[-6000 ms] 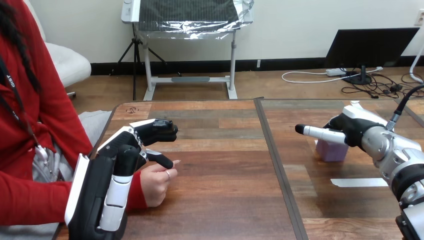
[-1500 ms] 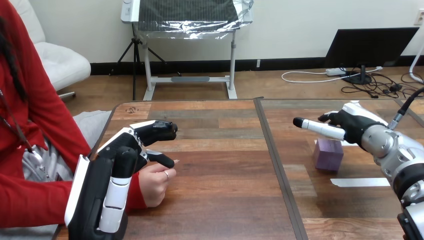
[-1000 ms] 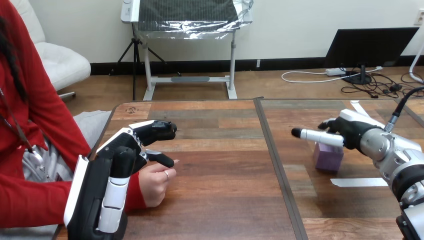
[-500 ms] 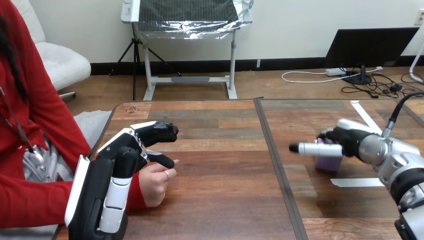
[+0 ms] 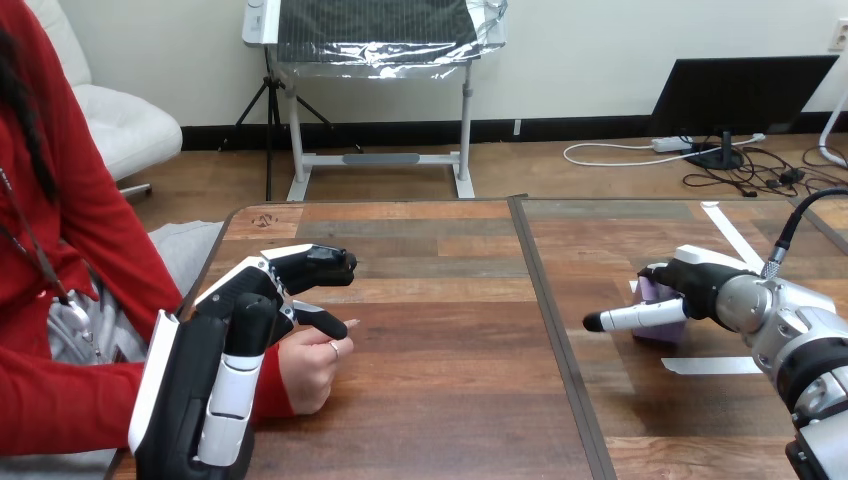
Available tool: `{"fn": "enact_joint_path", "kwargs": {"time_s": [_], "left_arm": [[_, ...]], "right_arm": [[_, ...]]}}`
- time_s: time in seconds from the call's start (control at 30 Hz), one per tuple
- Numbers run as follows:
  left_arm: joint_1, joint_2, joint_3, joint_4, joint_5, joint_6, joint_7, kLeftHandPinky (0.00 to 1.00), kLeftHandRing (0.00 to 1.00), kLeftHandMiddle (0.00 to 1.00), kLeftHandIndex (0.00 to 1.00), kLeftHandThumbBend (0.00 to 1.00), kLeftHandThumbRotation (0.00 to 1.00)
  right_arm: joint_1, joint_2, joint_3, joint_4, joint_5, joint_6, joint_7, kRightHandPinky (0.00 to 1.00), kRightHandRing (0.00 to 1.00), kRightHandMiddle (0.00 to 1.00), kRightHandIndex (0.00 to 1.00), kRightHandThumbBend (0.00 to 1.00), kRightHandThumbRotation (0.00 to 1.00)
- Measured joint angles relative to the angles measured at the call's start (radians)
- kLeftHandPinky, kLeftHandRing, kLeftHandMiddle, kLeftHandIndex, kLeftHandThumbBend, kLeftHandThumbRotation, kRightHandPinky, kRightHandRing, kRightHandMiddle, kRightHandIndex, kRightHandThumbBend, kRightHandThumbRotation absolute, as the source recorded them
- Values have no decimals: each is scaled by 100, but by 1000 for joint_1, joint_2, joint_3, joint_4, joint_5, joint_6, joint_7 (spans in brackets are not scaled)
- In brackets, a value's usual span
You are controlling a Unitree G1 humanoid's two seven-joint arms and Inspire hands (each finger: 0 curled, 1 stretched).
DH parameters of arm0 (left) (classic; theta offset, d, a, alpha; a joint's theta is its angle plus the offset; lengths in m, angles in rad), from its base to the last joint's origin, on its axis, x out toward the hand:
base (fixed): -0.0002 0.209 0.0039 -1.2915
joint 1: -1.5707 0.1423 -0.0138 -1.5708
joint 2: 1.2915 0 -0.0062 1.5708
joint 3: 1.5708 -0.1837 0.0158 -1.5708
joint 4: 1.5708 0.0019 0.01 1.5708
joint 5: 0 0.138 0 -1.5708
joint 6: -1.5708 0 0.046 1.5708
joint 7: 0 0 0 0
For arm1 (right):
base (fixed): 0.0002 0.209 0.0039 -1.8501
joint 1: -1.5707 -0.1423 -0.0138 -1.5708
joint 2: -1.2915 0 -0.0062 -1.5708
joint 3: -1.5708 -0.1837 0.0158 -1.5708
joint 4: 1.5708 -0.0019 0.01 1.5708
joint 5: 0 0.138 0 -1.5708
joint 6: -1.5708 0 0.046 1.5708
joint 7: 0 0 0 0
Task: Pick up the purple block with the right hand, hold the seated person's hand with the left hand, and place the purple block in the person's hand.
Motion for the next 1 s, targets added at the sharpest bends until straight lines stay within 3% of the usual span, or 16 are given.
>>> {"fn": "enact_joint_path", "kwargs": {"time_s": [0.73,1.0], "left_arm": [[0,0,1,0,-1,-12,-3,47,70,69,64,58,100],[0,0,1,0,-5,-12,-8,46,69,68,63,59,100]], "right_arm": [[-2,0,6,-1,-16,-1,-4,86,93,95,94,96,41],[-2,0,5,-1,-15,-2,-17,82,89,91,91,89,29]]}}
